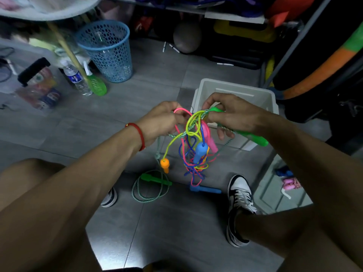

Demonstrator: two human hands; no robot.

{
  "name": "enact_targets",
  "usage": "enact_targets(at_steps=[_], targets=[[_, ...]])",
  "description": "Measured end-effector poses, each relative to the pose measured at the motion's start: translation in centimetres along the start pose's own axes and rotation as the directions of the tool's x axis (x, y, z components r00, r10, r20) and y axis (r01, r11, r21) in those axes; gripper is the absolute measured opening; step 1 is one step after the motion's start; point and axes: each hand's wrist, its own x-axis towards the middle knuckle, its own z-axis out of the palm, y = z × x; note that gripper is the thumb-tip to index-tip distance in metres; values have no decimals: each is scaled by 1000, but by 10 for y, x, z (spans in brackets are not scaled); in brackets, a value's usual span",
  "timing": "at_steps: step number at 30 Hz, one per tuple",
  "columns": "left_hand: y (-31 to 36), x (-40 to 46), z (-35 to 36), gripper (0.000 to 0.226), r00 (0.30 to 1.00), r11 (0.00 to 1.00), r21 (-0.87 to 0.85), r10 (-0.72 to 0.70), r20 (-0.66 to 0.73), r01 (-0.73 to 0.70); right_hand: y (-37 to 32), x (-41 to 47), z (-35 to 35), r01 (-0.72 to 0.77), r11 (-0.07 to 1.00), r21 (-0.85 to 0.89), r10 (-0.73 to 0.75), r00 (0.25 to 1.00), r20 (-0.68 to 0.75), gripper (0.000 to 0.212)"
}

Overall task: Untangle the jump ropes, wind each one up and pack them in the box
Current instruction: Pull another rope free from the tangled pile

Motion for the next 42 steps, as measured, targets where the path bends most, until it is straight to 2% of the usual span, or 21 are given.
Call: enact_targets(at_steps=[4,7,10,12,18,20,23,25,27,29,31,34,37,39,42], targets=[[-1,-4,6,26,987,984,88,160,-25,-158,-4,-3,-3,12,996,84,-12,1000,5,17],[0,-4,11,33,989,989,48,140,-47,-138,-2,0,-2,8,996,91,-11,999,39,17],[-4,-1,9,37,984,974,186,148,-103,-127,0,0,-1,2,992,123,-6,999,38,20],[-4,-3,9,36,976,970,211,154,-153,-120,1,0,0,17,989,150,-22,999,36,21],[5,-6,14,37,985,994,-102,15,-173,-33,-2,-2,2,81,990,114,-83,997,9,32],[5,-9,15,40,979,997,-32,61,-194,-68,-6,-5,2,88,987,136,-91,996,13,35],[0,-12,16,46,947,974,164,197,-253,-158,-11,-11,2,68,980,189,-86,993,85,33],[-1,-13,15,45,917,939,307,253,-307,-156,-15,-15,6,54,975,213,-86,986,142,31],[0,-14,14,40,912,916,368,280,-300,-161,-16,-16,7,37,977,212,-70,986,153,29],[-1,-9,11,35,915,923,350,270,-299,-159,-10,-14,3,46,990,132,-60,992,109,27],[-3,-4,7,29,926,956,256,224,-305,-147,-4,-12,-4,97,991,-92,-93,994,54,31],[-4,3,4,26,944,976,171,180,-276,-135,-2,-12,-5,120,921,-371,-130,992,-2,41],[-3,3,3,27,950,962,234,195,-244,-137,-7,-9,1,49,799,-599,-154,980,-125,50],[-1,3,-1,26,948,925,347,240,-210,-157,-15,-9,7,40,763,-645,-184,970,-157,50],[3,-1,-8,18,932,839,512,315,-181,-184,-20,-12,13,61,888,-456,-118,988,-99,42]])
